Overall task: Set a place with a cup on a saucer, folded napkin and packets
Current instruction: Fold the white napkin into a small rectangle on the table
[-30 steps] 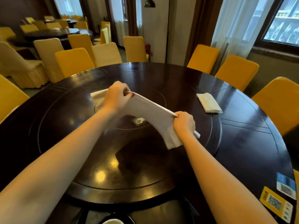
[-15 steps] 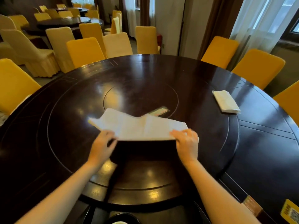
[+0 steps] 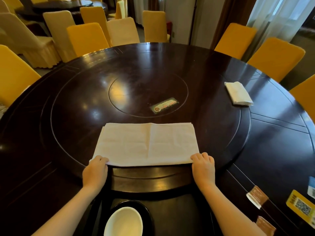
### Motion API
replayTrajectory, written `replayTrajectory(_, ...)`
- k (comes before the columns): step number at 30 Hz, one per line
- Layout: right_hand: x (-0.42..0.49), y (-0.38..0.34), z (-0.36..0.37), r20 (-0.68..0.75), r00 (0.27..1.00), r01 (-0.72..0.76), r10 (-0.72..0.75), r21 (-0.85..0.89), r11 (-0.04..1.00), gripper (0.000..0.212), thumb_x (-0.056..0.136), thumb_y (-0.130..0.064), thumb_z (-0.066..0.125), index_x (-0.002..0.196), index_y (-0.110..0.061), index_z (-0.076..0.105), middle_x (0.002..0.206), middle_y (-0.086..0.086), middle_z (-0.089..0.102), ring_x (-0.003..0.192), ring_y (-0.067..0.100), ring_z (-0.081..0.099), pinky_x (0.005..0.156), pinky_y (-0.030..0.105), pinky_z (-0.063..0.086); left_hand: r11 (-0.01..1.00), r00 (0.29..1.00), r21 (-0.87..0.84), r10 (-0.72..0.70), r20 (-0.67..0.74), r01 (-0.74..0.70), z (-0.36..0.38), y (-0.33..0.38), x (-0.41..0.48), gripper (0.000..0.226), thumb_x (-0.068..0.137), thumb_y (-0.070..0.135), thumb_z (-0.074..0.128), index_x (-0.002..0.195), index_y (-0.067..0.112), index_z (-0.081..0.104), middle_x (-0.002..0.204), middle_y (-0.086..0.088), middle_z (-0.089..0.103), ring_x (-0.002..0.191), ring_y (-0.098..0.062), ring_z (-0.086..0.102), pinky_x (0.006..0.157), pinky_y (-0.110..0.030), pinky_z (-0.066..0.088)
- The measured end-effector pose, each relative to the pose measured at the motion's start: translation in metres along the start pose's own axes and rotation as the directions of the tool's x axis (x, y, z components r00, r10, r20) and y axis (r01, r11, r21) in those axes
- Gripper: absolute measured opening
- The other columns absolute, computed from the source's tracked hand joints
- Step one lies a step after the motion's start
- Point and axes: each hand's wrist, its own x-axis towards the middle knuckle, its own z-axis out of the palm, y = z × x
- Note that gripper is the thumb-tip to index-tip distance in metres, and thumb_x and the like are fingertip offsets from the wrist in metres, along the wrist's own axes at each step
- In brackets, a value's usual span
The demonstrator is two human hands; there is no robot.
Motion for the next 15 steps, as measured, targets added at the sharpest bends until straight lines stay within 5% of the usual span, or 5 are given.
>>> replayTrajectory(8,-0.005,-0.003,0.007,0.095,0.994,-0.051,0.047,0.041,0.998,0.028,0.082,0.0,0.051,0.105,-0.009,0.064,0.11,0.008,0.065,0.103,0.03,0.055,0.097,0.042,0.038,0.963,0.993,0.25,0.085,0.085,-0.104,-0.007,-0.005,-0.008,0.009,0.081,0.004,0.057,0.084,0.006,0.065,0.081,-0.009,0.063,0.073,-0.03,0.058,0.056,-0.038,0.043)
replayTrajectory(12,0.007,-0.015,0.008,0.128,0.99,-0.067,0.059,0.06,0.996,0.038,0.088,-0.007,0.043,0.124,-0.014,0.053,0.133,0.007,0.054,0.123,0.028,0.045,0.109,0.043,0.027,0.959,0.996,0.273,0.056,0.07,-0.074,-0.008,0.005,-0.003,0.02,0.079,0.009,0.054,0.094,0.009,0.066,0.091,-0.006,0.063,0.083,-0.027,0.057,0.068,-0.037,0.044)
replayTrajectory(15,0.031,-0.038,0.015,0.21,0.978,-0.024,0.0,0.111,0.994,0.044,0.098,-0.023,0.033,0.142,-0.017,0.032,0.152,0.006,0.031,0.138,0.025,0.027,0.114,0.04,0.019,0.984,0.986,0.079,0.153,0.067,-0.158,-0.001,0.039,0.021,0.033,0.087,0.013,0.05,0.119,0.013,0.059,0.118,-0.008,0.06,0.108,-0.028,0.054,0.089,-0.041,0.042)
